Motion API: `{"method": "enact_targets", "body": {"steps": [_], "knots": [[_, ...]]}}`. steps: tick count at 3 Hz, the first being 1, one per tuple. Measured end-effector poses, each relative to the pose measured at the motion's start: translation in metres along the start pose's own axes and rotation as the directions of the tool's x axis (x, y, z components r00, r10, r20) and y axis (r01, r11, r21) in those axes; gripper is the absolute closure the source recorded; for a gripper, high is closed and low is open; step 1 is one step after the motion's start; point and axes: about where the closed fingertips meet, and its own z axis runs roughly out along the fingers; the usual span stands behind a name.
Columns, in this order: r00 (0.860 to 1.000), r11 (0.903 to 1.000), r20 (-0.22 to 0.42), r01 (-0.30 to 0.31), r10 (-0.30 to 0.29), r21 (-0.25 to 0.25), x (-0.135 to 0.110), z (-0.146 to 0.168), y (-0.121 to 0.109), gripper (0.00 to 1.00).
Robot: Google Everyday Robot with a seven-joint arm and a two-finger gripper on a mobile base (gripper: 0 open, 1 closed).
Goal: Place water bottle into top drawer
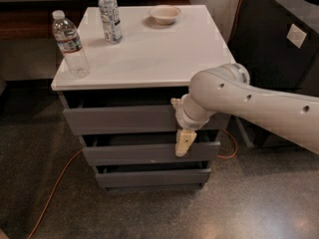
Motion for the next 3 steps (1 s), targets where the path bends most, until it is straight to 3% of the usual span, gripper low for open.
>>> {"method": "enact_targets", "body": {"steps": [1,2,3], "knots": [[1.0,0.9993,-0.003,-0.001,0.001,0.038,0.006,0.027,-0.016,0.0],[1.0,0.9988,-0.009,-0.014,0.014,0.047,0.012,0.045,-0.036,0.14],[0.999,0.9991,-0.009,-0.037,0.037,0.022,0.013,0.055,-0.046,0.38]]}}
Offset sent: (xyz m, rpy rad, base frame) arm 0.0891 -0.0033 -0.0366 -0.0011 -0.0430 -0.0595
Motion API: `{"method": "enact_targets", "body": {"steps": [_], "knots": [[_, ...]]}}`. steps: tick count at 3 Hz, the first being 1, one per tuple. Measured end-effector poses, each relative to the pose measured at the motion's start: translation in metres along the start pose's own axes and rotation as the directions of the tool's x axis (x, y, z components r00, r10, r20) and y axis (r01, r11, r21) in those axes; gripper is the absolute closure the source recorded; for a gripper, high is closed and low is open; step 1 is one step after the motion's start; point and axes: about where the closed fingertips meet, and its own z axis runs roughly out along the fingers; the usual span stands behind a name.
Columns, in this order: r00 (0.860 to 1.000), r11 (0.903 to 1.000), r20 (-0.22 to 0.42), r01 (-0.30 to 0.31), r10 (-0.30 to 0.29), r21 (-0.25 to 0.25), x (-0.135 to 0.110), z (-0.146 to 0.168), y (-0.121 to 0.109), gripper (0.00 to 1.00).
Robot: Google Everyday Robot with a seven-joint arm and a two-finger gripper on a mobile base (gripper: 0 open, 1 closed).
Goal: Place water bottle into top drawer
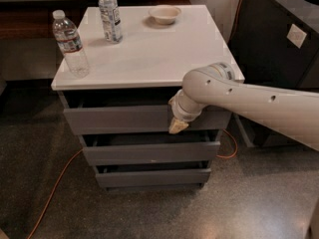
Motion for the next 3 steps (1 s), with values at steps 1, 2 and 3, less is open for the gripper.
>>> {"method": "enact_targets", "body": {"steps": [1,2,3], "knots": [[0.999,0.9986,0.013,-0.042,0.043,-0.031,-0.002,-0.004,-0.004,0.61],[0.994,0.9927,0.031,-0.1,0.102,-0.068,-0.006,-0.022,0.004,0.84],[0.994,0.9879,0.037,-0.1,0.105,-0.119,-0.02,-0.046,0.032,1.0]]}}
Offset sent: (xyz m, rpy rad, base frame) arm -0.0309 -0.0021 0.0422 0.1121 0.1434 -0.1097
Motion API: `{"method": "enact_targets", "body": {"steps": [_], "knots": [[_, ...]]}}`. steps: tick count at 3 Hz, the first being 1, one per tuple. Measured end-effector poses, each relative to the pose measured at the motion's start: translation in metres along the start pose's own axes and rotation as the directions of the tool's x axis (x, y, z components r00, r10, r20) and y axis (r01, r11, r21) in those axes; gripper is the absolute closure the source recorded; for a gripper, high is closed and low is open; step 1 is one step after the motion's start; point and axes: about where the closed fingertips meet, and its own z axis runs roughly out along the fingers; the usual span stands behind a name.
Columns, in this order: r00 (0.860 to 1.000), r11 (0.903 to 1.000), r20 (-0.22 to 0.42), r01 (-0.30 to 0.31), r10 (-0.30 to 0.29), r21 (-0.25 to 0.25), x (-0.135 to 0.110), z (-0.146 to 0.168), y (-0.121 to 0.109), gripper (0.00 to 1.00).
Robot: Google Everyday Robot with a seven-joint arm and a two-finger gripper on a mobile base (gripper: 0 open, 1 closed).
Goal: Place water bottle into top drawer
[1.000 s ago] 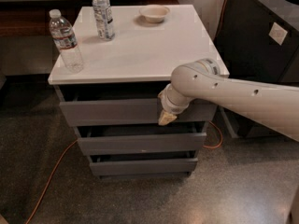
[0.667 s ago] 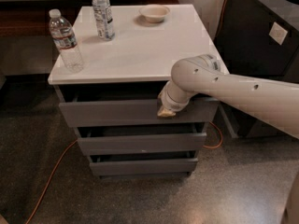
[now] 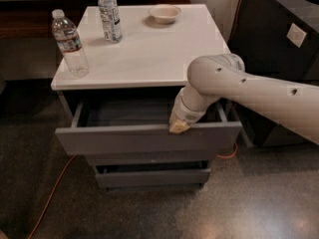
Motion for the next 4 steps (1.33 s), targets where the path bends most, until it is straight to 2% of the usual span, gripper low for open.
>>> {"method": "enact_targets", "body": {"steps": [1,3,4], "knots": [[1.0,1.0,0.0,0.0,0.0,0.0,0.0,0.001,0.0,1.0],[0.995,0.9959,0.062,-0.07,0.074,-0.057,-0.029,-0.055,0.054,1.0],[0.992,0.995,0.081,-0.096,0.098,-0.026,-0.036,-0.082,0.048,1.0]]}}
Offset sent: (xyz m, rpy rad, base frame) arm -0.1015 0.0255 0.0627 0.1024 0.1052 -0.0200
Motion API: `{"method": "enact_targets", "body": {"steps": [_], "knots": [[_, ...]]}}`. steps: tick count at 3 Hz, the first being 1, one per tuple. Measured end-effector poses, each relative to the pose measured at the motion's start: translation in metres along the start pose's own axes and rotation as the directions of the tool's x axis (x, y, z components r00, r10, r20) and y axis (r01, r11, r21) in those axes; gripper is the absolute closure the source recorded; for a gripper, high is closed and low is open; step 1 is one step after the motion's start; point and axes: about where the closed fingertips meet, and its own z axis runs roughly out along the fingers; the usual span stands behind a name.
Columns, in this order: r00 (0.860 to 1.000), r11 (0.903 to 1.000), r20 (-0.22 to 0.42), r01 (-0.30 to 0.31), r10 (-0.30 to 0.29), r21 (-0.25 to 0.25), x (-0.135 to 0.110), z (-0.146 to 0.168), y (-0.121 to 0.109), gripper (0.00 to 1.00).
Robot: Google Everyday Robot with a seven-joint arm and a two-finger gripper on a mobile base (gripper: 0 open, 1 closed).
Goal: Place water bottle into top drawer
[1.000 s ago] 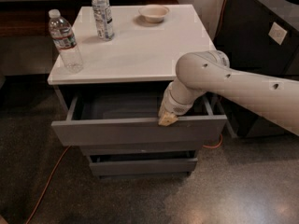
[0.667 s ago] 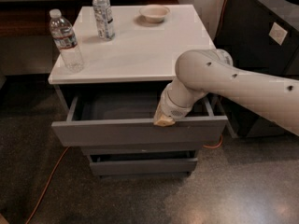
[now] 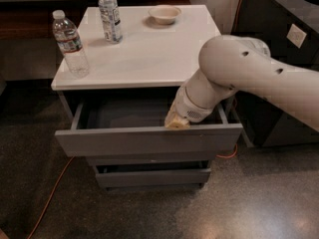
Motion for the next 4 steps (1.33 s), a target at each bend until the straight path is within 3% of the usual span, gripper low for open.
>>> {"method": "enact_targets", "body": {"steps": [1,4], "knots": [[1.0,0.999,0.007,-0.013,0.013,0.043,-0.006,-0.004,-0.021,1.0],[0.996,0.9965,-0.083,0.033,-0.026,0.077,0.006,0.081,-0.065,1.0]]}}
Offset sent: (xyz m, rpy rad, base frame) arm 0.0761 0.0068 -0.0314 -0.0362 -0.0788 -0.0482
